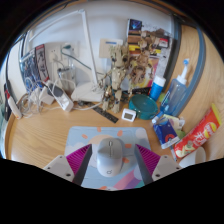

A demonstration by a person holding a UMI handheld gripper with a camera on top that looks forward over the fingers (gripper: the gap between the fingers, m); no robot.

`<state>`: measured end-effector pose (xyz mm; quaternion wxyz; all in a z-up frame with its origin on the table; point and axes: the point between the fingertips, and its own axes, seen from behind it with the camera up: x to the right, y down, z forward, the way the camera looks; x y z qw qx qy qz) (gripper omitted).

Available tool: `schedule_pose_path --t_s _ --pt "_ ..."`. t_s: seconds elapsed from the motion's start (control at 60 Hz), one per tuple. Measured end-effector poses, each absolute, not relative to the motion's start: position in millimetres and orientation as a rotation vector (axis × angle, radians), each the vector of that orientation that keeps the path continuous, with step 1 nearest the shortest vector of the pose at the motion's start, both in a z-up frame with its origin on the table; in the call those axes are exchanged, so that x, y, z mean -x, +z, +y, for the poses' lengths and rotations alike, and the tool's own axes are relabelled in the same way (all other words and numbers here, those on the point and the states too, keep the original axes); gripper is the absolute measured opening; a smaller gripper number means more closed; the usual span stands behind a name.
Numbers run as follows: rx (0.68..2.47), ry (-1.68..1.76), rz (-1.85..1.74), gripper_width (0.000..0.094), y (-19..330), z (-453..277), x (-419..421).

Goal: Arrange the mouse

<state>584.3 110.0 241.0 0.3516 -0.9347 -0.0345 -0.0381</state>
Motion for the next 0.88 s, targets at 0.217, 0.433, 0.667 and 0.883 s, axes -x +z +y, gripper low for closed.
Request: schedule_pose_path --t_s 0.217,0.433,0.667,0.883 --pt "2.331 -0.078 -0.077 0.0857 352 78 -555" --pt "2.246 -0.107 -0.084 0.0855 440 30 -514" --pt "2.18 -0.064 -0.085 0.0854 483 -28 -460" --pt "2.193 -0.061 -0.094 0.0852 480 -76 -426"
